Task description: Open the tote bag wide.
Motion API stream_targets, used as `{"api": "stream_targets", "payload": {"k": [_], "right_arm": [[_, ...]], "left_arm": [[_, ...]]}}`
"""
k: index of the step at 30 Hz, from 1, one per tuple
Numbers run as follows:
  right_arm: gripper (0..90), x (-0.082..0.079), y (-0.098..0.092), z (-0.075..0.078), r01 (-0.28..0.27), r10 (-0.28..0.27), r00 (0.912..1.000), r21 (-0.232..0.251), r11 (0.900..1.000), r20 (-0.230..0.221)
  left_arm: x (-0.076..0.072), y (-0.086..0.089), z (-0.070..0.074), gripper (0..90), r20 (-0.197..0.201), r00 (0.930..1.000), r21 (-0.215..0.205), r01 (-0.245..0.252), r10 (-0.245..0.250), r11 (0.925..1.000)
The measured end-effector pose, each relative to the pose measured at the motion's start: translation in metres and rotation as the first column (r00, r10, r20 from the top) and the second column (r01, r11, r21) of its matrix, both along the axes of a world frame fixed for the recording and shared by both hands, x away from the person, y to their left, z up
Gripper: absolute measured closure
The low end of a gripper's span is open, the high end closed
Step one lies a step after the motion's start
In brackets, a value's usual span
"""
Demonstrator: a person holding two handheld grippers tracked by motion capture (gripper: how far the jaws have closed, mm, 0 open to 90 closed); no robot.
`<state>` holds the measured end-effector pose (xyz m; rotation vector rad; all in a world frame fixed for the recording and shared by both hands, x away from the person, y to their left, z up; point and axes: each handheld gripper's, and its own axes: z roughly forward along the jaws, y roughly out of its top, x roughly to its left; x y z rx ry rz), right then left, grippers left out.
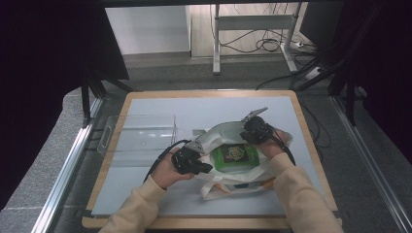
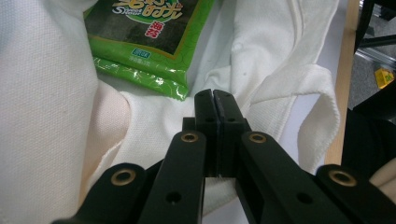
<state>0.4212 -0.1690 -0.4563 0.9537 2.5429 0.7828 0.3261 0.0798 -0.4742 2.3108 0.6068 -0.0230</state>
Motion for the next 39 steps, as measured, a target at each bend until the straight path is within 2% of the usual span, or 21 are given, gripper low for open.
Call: {"api": "stream_targets", "payload": {"k": [1, 4, 8, 14, 16, 18, 23, 28, 31, 39], "right_arm": [[89.2, -0.003, 0.004, 0.001, -0.026, 0.026, 0.9997, 0.003, 1.000, 0.003], [89.2, -0.011, 0.019, 0.002, -0.092, 0.092, 0.9956, 0.024, 0.995, -0.015], [89.2, -0.020, 0.042, -0.004, -0.180, 0.182, 0.9823, 0.046, 0.983, -0.044], [89.2, -0.028, 0.062, -0.016, -0.257, 0.261, 0.9604, 0.057, 0.965, -0.097], [89.1, -0.030, 0.067, -0.020, -0.285, 0.288, 0.9518, 0.046, 0.958, -0.106], [89.1, -0.030, 0.071, -0.022, -0.293, 0.296, 0.9498, 0.042, 0.955, -0.103], [89.2, -0.024, 0.079, -0.027, -0.275, 0.277, 0.9567, 0.028, 0.961, -0.091], [89.2, -0.016, 0.079, -0.029, -0.216, 0.217, 0.9757, 0.017, 0.976, -0.032], [89.2, -0.010, 0.077, -0.028, -0.192, 0.192, 0.9813, 0.032, 0.981, -0.006], [89.2, -0.001, 0.079, -0.027, -0.184, 0.184, 0.9830, 0.027, 0.983, 0.004]], "left_arm": [[0.001, 0.001, 0.000, 90.0, 0.005, 1.0000, 0.011, 0.008, -0.008, 0.9999], [0.000, 0.001, 0.000, 90.0, 0.006, 1.0000, 0.009, 0.005, -0.005, 0.9999], [0.001, 0.001, 0.000, 90.0, 0.011, 0.9999, 0.009, 0.008, -0.008, 0.9999], [0.001, 0.002, 0.000, 90.0, 0.006, 1.0000, 0.006, 0.001, -0.001, 1.0000], [0.001, 0.001, 0.000, 90.0, 0.006, 1.0000, 0.006, 0.002, -0.002, 1.0000], [0.001, 0.001, 0.000, 90.0, 0.006, 1.0000, 0.003, 0.000, 0.000, 1.0000], [0.000, 0.000, -0.001, 90.0, 0.002, 1.0000, 0.007, -0.002, 0.002, 1.0000], [0.000, -0.002, -0.002, 90.0, -0.006, 1.0000, 0.012, 0.003, -0.003, 0.9999], [0.000, -0.003, -0.003, 90.0, -0.007, 1.0000, 0.015, 0.005, -0.005, 0.9999], [0.000, -0.003, -0.004, 90.0, -0.011, 0.9999, 0.019, 0.005, -0.004, 0.9998]]}}
